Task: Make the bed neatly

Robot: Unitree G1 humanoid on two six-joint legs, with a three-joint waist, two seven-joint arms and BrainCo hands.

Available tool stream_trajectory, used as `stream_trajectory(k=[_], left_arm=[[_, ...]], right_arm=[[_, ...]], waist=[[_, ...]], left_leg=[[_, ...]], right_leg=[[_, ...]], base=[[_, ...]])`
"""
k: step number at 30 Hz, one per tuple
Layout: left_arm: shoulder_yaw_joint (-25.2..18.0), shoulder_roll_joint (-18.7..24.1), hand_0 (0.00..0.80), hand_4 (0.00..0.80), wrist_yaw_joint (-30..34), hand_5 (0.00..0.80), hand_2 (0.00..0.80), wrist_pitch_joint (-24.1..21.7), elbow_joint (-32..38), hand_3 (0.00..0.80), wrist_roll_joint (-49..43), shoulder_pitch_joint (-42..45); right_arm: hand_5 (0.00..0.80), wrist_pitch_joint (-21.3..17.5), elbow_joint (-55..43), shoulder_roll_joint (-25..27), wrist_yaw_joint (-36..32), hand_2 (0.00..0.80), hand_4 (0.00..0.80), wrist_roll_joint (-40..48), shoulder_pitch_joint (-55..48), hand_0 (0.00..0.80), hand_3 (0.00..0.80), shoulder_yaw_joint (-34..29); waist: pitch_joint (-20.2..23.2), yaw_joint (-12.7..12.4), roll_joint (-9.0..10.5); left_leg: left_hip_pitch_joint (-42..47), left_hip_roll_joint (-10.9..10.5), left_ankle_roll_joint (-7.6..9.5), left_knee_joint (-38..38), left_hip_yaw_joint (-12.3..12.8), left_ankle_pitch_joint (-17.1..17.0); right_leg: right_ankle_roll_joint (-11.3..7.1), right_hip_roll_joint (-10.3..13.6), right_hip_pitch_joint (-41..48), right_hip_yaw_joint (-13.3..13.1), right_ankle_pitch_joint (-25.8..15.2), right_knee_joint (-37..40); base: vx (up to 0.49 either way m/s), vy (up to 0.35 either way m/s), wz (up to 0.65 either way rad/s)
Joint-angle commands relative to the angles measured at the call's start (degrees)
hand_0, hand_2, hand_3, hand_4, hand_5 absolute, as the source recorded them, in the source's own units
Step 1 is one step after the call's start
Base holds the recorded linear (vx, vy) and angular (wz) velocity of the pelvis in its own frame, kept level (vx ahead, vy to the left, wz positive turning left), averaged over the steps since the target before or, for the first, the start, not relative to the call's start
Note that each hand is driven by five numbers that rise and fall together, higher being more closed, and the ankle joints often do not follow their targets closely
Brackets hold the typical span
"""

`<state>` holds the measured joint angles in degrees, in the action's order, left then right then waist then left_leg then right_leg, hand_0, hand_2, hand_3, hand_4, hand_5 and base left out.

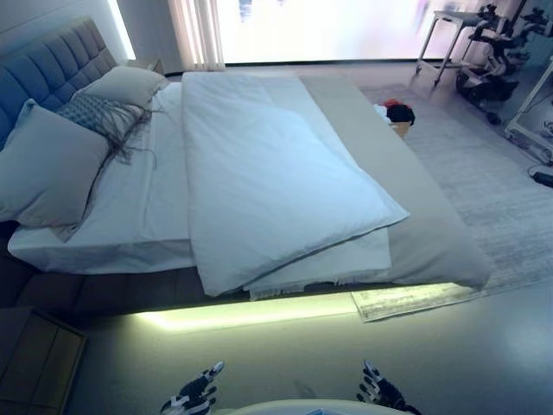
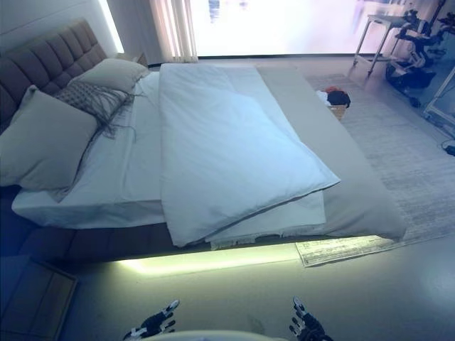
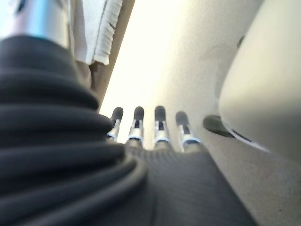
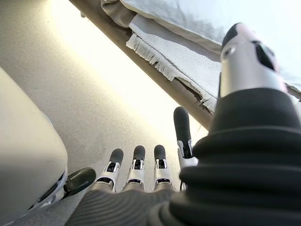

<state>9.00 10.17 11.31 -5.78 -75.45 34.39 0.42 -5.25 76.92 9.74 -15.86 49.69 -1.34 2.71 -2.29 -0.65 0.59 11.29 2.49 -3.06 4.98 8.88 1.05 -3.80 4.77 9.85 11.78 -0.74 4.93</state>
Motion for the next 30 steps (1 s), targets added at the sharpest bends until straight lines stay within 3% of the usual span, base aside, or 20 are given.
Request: stream_trajectory(k=[1, 15, 20, 24, 30], left_arm=[[0.24, -1.75, 0.0, 0.0, 0.42, 0.0, 0.0, -0.72, -3.3, 0.0, -2.02, -3.17], [-0.94, -1.09, 0.0, 0.0, 1.22, 0.0, 0.0, 0.77, -3.77, 0.0, -1.47, -3.35], [-1.58, -1.19, 0.0, 0.0, 0.6, 0.0, 0.0, 2.14, -4.77, 0.0, -2.81, -2.87], [-1.7, -1.08, 0.0, 0.0, 1.18, 0.0, 0.0, 1.95, -5.33, 0.0, -3.82, -2.91], [-1.44, -1.26, 0.0, 0.0, 1.35, 0.0, 0.0, 1.74, -5.38, 0.0, -4.14, -3.18]], right_arm=[[0.0, 0.2, 3.72, -0.09, -1.23, 0.0, 0.0, 1.23, 4.74, 0.0, 0.0, -0.93], [0.0, 0.57, 3.79, -0.04, -0.39, 0.0, 0.0, 2.92, 5.17, 0.0, 0.0, -1.39], [0.0, 17.98, 7.29, 0.13, 2.69, 0.0, 0.0, 17.67, 4.16, 0.0, 0.0, -5.93], [0.0, 21.44, 8.49, 0.37, 5.93, 0.0, 0.0, 27.68, 4.42, 0.0, 0.0, -7.7], [0.0, 19.56, 8.12, 0.35, 8.79, 0.0, 0.0, 27.5, 4.61, 0.0, 0.0, -8.78]], waist=[[-0.34, 0.79, -0.02], [-0.57, 0.87, -0.02], [-0.25, 1.23, -0.41], [-0.39, 1.02, -0.65], [-0.55, 1.13, -0.93]], left_leg=[[-0.37, -3.73, 2.82, 0.02, 0.42, 1.12], [-0.42, -3.71, 2.85, 0.02, 0.42, 0.9], [-0.42, -3.51, 2.58, 0.02, 0.84, 0.86], [-0.56, -3.39, 2.45, 0.02, 0.9, 0.65], [-0.81, -3.32, 2.44, 0.02, 0.73, 0.58]], right_leg=[[-0.61, -1.88, 0.09, -0.6, -1.32, -0.35], [-0.45, -2.16, 0.03, -0.92, -1.38, -0.38], [-0.55, -2.26, -0.04, -0.91, -1.31, -0.37], [-0.51, -2.35, -0.13, -0.99, -1.34, -0.35], [-0.4, -2.37, -0.5, -1.18, -1.3, -0.45]], base=[[0.0, 0.0, 0.0], [0.002, -0.001, 0.0], [0.042, -0.018, 0.0], [0.028, -0.014, -0.01], [0.0, 0.0, 0.0]])
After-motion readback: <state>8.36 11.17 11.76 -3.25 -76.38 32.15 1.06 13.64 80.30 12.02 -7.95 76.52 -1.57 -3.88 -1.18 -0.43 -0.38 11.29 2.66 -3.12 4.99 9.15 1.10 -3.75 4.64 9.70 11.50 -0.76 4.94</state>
